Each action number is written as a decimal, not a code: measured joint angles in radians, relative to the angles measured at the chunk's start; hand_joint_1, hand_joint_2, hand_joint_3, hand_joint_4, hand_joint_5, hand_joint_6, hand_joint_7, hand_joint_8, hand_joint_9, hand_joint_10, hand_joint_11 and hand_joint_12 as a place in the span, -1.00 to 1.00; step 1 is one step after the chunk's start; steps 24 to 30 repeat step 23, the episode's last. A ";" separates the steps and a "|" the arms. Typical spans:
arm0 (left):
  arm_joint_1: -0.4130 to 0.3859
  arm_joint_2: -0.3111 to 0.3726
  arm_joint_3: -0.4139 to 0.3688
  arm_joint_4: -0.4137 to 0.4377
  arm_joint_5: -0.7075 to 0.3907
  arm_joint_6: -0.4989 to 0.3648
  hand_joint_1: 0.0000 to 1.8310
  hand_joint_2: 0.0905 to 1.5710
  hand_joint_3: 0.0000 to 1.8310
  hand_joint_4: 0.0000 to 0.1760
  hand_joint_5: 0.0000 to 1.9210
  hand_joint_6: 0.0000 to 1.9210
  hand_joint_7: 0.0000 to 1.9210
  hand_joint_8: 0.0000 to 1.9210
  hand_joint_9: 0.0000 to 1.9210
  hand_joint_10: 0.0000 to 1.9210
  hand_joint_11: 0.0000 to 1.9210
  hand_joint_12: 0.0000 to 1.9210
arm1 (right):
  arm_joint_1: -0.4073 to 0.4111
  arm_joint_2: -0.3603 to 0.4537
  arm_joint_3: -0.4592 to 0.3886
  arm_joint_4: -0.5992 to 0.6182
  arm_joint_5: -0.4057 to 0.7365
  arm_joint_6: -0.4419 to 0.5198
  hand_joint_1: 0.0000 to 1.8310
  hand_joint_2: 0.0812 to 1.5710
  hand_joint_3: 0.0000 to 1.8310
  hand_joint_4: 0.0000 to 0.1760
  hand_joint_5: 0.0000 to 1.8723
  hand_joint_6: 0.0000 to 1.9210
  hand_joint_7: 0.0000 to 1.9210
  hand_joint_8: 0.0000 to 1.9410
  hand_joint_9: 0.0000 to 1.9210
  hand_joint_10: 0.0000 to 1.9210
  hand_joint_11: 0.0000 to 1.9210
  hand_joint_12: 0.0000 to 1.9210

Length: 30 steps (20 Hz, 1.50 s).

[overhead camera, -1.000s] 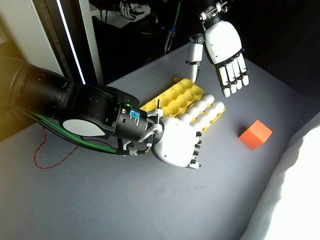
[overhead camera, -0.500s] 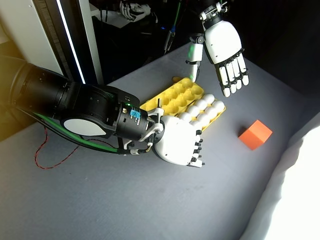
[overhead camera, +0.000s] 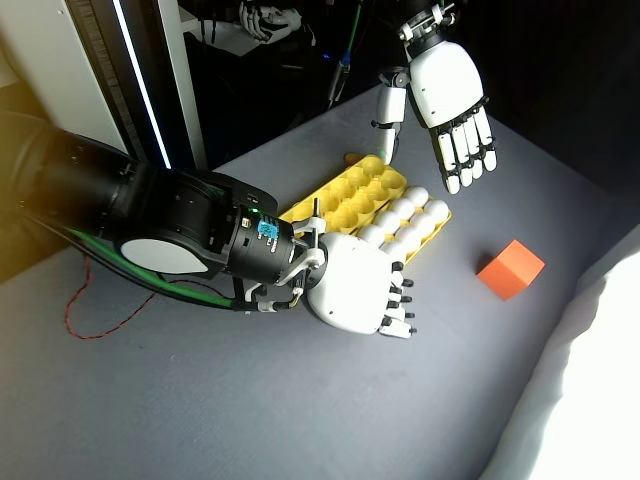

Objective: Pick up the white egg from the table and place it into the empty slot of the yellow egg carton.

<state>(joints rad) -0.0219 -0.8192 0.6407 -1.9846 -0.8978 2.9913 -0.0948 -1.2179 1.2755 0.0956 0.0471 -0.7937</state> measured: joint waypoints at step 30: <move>0.024 0.008 -0.026 -0.022 -0.004 0.000 -1.00 0.52 -1.00 -1.00 -0.79 -1.00 -0.77 -1.00 -0.82 -1.00 -1.00 -0.77 | -0.175 0.604 -0.341 -0.208 0.304 -0.409 -1.00 0.54 -1.00 -1.00 -0.73 -1.00 -0.74 -0.99 -0.82 -0.99 -1.00 -0.45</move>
